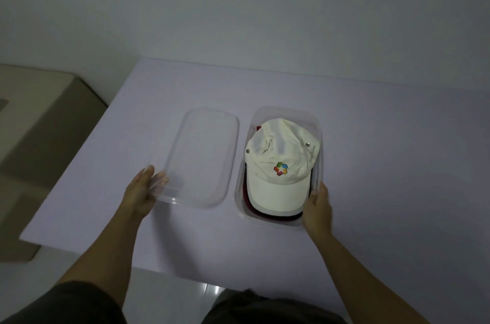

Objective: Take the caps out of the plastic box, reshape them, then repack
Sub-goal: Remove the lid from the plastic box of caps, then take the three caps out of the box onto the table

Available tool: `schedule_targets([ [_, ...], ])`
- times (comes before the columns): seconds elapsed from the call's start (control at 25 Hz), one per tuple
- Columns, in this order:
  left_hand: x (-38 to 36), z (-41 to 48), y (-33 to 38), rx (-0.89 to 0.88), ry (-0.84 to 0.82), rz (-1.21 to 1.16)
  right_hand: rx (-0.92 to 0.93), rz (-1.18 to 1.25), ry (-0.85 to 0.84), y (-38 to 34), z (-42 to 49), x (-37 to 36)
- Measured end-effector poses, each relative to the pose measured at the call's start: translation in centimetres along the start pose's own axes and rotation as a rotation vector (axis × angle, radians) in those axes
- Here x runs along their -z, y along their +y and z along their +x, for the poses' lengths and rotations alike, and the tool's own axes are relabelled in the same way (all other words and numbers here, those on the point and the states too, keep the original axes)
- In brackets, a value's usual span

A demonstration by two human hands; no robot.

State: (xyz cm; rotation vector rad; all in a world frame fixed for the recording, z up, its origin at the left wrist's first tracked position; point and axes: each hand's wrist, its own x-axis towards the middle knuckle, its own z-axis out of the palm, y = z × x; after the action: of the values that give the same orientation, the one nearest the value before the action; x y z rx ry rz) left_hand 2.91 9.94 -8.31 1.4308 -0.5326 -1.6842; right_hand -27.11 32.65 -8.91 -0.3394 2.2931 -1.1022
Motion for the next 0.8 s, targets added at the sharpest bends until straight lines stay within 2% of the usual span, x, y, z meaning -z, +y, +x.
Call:
schedule_targets([
  [0.12,0.5,0.7,-0.7,0.005,0.025,0.135,0.005,-0.023,0.004,0.4,0.5,-0.4],
  [0.16,0.5,0.9,-1.1,-0.033,0.044,0.269,0.009,-0.038,0.013,0.5,0.5,-0.6],
  [0.28,0.2,0.7,-2.3,-0.23,0.158,0.884,0.018,-0.064,0.031,1.1,0.9,-0.7],
  [0.4,-0.2,1.4,-2.5,-0.369,0.269,1.079,0.036,-0.08,0.028,1.3,0.9,-1.0],
  [0.56,-0.6,2.6,-3.0,-0.293,0.323,1.418,0.045,-0.085,0.034,1.2,1.0,-1.2],
  [0.64,-1.9,1.7,-3.6,-0.232,0.444,1.433,0.045,-0.074,0.033,1.3,1.1,-1.2],
  [0.68,-2.9,0.9,-4.0,-0.27,0.493,1.368,0.047,-0.07,0.031,1.3,1.0,-1.2],
  [0.72,-4.2,0.2,-4.4,-0.371,0.473,1.284,0.048,-0.069,0.032,1.3,1.0,-1.2],
  [0.8,-7.4,-1.8,-5.3,-0.575,0.221,1.1,0.046,-0.063,0.037,1.2,0.8,-1.2],
])
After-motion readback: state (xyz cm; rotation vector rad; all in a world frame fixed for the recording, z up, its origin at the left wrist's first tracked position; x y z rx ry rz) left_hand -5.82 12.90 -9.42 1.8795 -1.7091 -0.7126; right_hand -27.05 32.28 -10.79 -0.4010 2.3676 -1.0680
